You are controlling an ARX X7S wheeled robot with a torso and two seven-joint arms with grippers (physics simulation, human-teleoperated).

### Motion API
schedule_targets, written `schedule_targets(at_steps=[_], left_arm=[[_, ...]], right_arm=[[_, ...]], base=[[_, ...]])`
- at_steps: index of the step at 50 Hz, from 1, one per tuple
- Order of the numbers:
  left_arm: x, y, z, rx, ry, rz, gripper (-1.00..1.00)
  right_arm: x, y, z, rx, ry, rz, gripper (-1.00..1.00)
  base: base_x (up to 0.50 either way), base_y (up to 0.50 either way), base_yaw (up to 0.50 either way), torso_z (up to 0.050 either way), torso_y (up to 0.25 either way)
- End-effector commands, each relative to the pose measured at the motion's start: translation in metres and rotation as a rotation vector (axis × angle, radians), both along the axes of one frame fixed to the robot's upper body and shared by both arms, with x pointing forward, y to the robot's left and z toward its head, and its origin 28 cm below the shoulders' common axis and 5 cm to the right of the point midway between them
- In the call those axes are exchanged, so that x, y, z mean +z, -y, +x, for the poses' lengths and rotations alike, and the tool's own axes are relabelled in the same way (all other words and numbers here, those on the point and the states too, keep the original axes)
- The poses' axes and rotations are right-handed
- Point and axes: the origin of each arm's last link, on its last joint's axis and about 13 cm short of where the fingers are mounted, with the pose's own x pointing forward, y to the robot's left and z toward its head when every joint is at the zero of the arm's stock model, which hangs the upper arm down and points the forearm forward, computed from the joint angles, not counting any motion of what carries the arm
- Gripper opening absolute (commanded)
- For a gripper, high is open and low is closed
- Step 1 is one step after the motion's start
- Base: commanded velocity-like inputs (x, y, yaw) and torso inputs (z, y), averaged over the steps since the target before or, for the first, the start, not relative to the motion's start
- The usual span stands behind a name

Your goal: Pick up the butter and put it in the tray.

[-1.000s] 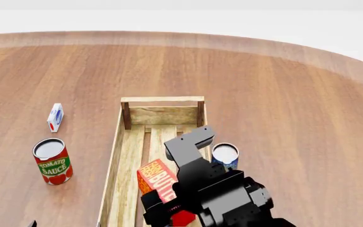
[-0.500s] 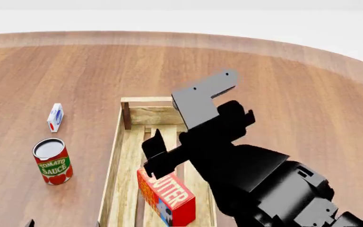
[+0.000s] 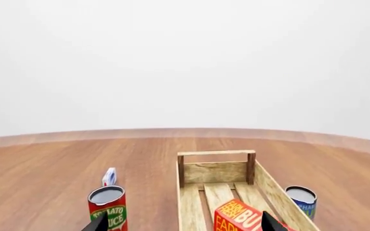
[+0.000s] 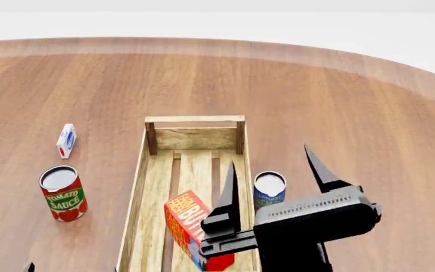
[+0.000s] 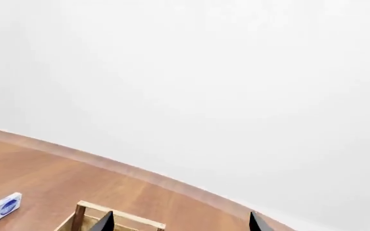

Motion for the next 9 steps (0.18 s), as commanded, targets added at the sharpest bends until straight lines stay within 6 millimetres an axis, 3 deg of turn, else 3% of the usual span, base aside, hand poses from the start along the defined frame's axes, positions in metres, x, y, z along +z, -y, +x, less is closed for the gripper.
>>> schedule_targets(at_steps=[1, 9], left_arm=[[0.002, -0.001, -0.002, -0.005, 0.014, 0.001, 1.00], [0.004, -0.001, -0.003, -0.010, 0.020, 0.002, 1.00]], right_arm=[[-0.015, 0.003, -0.034, -0.057, 0.108, 0.027, 1.00], [-0.028, 0.002, -0.049, -0.069, 0.134, 0.042, 1.00]], base=[[0.00, 0.00, 0.00, 0.000, 0.000], [0.00, 0.00, 0.00, 0.000, 0.000]])
